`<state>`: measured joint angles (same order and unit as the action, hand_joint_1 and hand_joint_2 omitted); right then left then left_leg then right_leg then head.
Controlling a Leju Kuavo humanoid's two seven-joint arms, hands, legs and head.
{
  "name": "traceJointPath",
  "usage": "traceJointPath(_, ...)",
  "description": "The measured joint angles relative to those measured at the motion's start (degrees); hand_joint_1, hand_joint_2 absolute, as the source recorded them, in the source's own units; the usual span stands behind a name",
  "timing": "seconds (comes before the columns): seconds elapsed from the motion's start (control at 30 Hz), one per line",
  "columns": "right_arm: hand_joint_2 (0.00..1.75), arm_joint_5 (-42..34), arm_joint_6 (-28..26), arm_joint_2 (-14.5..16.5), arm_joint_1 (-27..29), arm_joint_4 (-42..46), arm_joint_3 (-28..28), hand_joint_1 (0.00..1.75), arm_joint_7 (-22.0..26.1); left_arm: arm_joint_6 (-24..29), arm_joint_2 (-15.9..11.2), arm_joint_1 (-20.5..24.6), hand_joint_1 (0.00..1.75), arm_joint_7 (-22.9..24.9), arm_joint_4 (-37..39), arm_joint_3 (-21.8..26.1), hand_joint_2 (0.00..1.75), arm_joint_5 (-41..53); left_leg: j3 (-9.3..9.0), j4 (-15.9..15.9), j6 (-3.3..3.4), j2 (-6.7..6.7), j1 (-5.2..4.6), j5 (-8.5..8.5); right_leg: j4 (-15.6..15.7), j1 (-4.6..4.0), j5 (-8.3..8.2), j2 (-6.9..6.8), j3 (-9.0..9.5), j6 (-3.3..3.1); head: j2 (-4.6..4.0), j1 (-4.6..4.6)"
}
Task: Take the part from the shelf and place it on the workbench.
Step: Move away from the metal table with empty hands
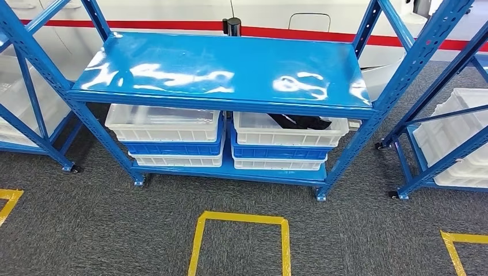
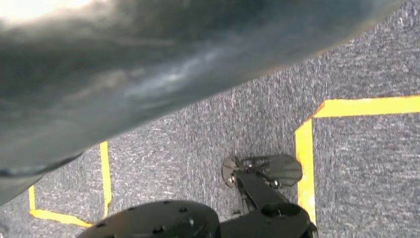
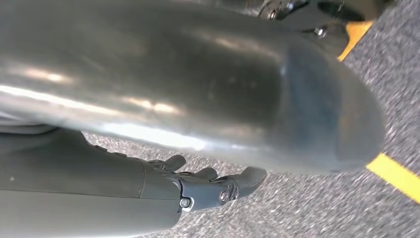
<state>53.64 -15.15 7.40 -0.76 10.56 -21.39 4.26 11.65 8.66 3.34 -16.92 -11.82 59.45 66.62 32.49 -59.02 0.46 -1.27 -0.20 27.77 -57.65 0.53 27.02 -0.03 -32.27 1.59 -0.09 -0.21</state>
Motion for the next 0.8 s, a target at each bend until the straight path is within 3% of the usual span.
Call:
traceJointPath(0.07,0.0,0.01,0.0,0.03,0.0,0.0,-0.02,0.0,0.0,0.0,-0.03,0.0,0.0,0.07,-0.02,0.02,0.0,0.0,1.08,-2.97,-0.68,0.28,0.21,1.71,0.43,0.59,-0.15,-0.04,0.89,-0.67,0.0,-0.19)
traceJointPath(0.17,0.0,0.02,0.01,0.14,0.03,0.0,-0.01,0.0,0.0,-0.01,-0.08,-0.02,0.0,0.28,-0.03,0.11,0.0,0.01,6.38,-13.14,-1.61,0.53,0.76,5.99,0.5,0.76,0.21,-0.11,1.62,-1.31,0.0,-0.37)
traceJointPath(0.2,0.0,0.02,0.01,0.15,0.04,0.0,-0.01,0.0,0.0,-0.01,-0.09,-0.04,0.0,0.37,-0.03,0.14,0.0,0.02,7.72,-15.1,-1.89,0.62,0.99,6.19,0.48,0.83,0.4,-0.1,1.84,-1.34,0.0,-0.37)
traceJointPath(0.23,0.0,0.02,0.01,0.16,0.06,0.0,-0.02,0.0,0.0,-0.02,-0.1,-0.06,0.0,0.48,-0.03,0.16,0.0,0.02,8.08,-15.01,-2.17,0.75,1.25,5.22,0.47,0.96,0.63,-0.05,2.14,-1.22,0.0,-0.38)
traceJointPath(0.27,0.0,0.03,0.01,0.16,0.09,0.0,-0.02,0.0,0.0,-0.02,-0.14,-0.08,0.0,0.56,-0.03,0.18,0.0,0.03,7.37,-12.89,-2.43,0.92,1.54,3.35,0.45,1.14,0.92,0.01,2.53,-0.98,0.0,-0.38)
traceJointPath(0.33,0.0,0.08,0.04,0.14,0.12,0.0,-0.03,0.0,0.0,-0.04,-0.18,-0.06,0.0,0.64,0.0,0.2,0.0,0.07,4.19,-5.74,-2.98,1.25,2.07,-0.65,0.34,1.22,1.74,0.1,3.17,-0.13,0.0,-0.56)
traceJointPath(0.4,0.0,0.1,0.07,0.14,0.05,0.0,-0.02,0.0,0.0,-0.07,-0.15,0.0,0.0,0.68,0.02,0.21,0.0,0.13,2.17,-1.48,-2.67,1.19,2.18,-1.81,0.36,0.95,2.51,0.07,3.46,0.76,0.0,-0.71)
traceJointPath(0.53,0.0,0.13,0.07,0.15,-0.04,0.0,-0.01,0.0,0.0,-0.07,-0.23,-0.02,0.0,0.93,0.01,0.25,0.0,0.3,1.84,-0.66,-0.57,0.81,1.62,-1.39,0.15,1.1,3.16,-0.03,3.68,2.0,0.0,-0.49)
traceJointPath(0.6,0.0,0.13,0.08,0.16,-0.01,0.0,-0.01,0.0,0.0,-0.07,-0.27,-0.03,0.0,0.98,-0.01,0.28,0.0,0.43,1.58,-0.45,0.36,0.75,1.55,-1.27,-4.93,1.18,5.2,-0.03,1.03,1.81,0.0,-0.27)
traceJointPath(0.67,0.0,0.13,0.1,0.22,0.03,-0.01,-0.01,0.0,0.0,-0.08,-0.28,-0.01,0.0,1.01,0.0,0.28,0.0,0.54,1.39,-0.45,1.02,0.75,1.22,-0.91,-13.06,1.03,7.77,-0.02,-3.98,1.4,0.0,-0.13)
traceJointPath(0.7,0.0,0.13,0.11,0.24,0.08,-0.01,-0.01,0.0,0.0,-0.09,-0.28,0.0,0.0,1.06,0.01,0.28,0.0,0.58,1.22,-0.45,1.21,0.69,1.05,-0.71,-15.83,0.97,8.2,-0.01,-6.02,1.45,0.0,-0.11)
traceJointPath(0.73,0.0,0.14,0.13,0.25,0.14,-0.01,-0.01,0.0,0.0,-0.1,-0.28,-0.02,0.0,1.13,0.01,0.29,0.0,0.62,0.95,-0.45,1.32,0.57,0.92,-0.49,-16.45,0.91,7.62,-0.01,-7.06,1.72,0.0,-0.11)
traceJointPath(0.8,0.0,0.13,0.14,0.23,0.18,0.0,-0.02,0.0,0.0,-0.11,-0.28,-0.03,0.0,1.23,0.01,0.3,0.0,0.68,0.2,-0.45,1.3,0.26,0.8,0.02,-11.31,0.71,4.14,-0.01,-5.89,2.48,0.0,-0.1)
